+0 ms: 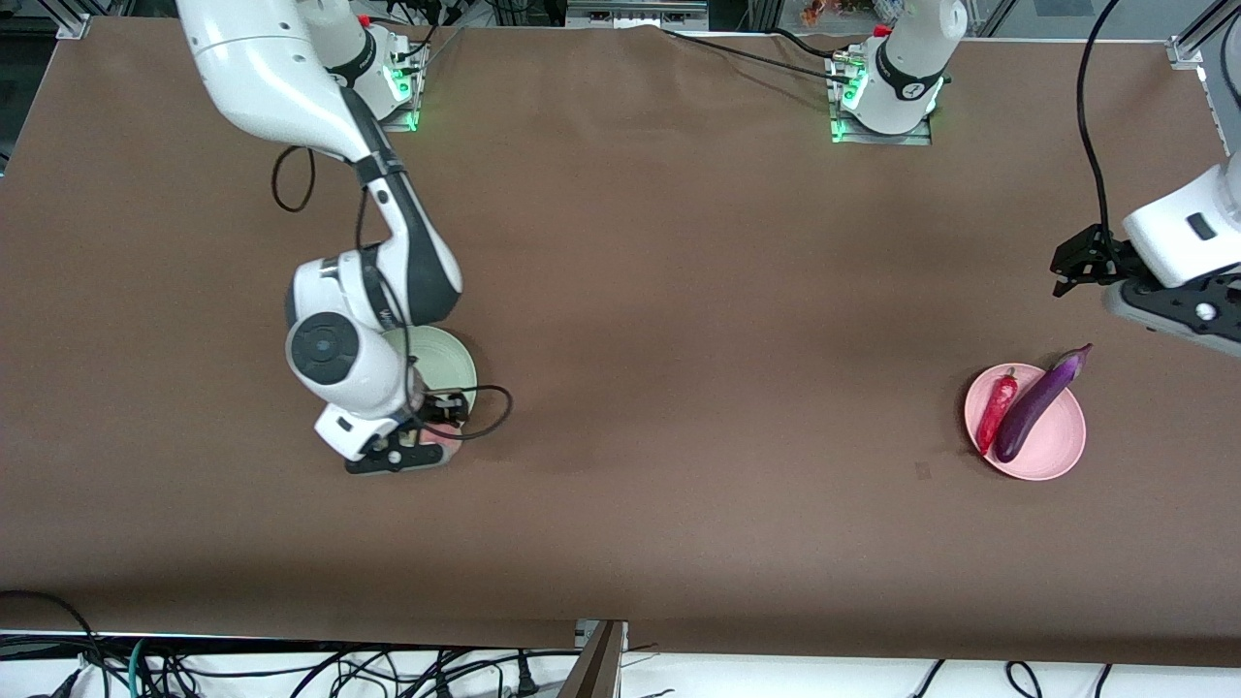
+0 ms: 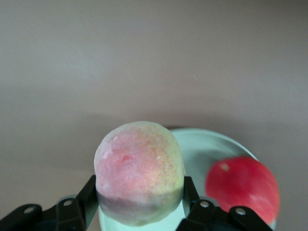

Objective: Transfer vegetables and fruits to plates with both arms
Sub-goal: 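Withdraw the left gripper while the right gripper carries the peach to the green plate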

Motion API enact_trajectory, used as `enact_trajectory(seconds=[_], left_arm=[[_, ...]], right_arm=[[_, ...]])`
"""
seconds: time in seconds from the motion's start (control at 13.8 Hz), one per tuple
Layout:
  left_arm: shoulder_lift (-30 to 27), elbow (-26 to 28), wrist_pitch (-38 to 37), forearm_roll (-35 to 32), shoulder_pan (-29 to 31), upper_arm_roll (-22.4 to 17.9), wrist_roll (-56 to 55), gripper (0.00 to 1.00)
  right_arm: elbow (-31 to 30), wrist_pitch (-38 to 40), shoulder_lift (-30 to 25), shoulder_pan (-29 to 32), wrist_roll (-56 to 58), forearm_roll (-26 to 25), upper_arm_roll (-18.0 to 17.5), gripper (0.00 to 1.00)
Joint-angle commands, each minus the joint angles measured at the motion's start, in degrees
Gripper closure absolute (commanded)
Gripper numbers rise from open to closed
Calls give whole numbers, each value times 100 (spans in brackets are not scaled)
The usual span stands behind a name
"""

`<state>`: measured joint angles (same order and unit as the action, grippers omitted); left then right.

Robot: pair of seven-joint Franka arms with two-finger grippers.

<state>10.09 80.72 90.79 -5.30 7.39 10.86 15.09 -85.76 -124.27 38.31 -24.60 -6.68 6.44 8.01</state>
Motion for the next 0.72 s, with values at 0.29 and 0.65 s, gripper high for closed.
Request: enact_trajectory(seconds=[0.29,0.65], left_arm=[[-1317,1772,749,556,-652,-928,-516,0],[-992,1235,184,556,-520,-902,-551,0]], right_arm=[[-2523,-1748,-940,52,185,261,-124,49],[-2219,-1620,-992,43,176,252,-133,1]])
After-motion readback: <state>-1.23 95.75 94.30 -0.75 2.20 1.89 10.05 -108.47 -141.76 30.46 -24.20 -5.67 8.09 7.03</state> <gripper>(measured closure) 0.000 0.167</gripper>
